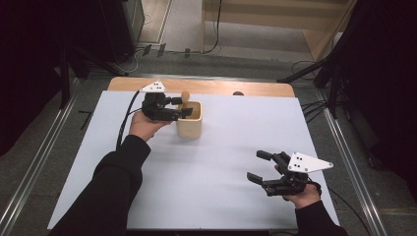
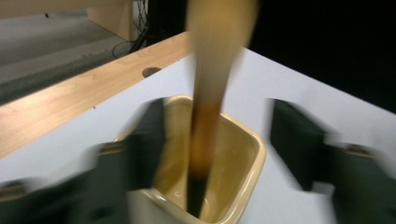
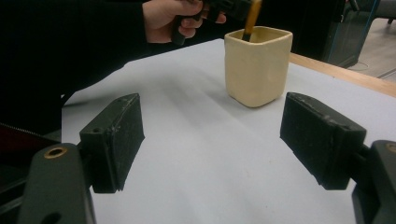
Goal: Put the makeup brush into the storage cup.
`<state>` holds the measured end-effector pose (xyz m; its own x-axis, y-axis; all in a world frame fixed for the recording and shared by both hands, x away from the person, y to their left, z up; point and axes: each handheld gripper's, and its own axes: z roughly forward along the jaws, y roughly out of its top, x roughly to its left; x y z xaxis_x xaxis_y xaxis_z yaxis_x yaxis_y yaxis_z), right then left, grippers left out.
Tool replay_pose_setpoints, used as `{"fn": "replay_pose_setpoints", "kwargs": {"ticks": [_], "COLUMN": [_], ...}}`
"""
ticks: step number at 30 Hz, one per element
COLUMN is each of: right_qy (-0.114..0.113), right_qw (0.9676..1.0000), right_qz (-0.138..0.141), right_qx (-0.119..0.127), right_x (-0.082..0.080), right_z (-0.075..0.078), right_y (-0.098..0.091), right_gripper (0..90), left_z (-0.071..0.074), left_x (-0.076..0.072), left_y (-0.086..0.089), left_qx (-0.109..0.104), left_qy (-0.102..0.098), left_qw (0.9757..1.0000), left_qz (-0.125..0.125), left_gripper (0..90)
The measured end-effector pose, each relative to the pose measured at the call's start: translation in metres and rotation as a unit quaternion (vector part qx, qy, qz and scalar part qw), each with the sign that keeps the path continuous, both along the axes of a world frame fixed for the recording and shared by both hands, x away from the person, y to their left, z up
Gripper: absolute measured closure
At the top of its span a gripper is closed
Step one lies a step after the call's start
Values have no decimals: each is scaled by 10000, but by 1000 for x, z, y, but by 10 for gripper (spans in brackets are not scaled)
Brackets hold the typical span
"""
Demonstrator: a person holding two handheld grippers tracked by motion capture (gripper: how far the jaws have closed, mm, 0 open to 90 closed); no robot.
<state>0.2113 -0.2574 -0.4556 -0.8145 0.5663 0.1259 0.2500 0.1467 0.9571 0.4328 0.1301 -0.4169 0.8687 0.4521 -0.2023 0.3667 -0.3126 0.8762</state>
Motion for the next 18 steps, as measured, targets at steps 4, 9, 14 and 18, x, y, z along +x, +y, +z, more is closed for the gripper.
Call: {"fn": "replay_pose_setpoints", "kwargs": {"ticks": [4,9,14,18], "right_qy": [-2,-6,1,-4], "right_qw": [10000,10000,10000,10000], "right_qz": [-2,-7,-10,-16], "right_qx": [-3,-13,-18,-23], "right_x": [0,0,0,0], "right_z": [0,0,0,0], "right_y": [0,0,0,0], "right_gripper": [225,225,225,225], "left_z": [1,6,10,11], "left_x": [-4,-7,-14,-18], "left_y": [1,9,14,17], "left_qx": [511,362,294,285], "left_qy": [-45,-50,-95,-142], "left_qw": [9985,9993,9995,9995], "left_qz": [163,60,15,9], "left_gripper": [188,174,163,158]}}
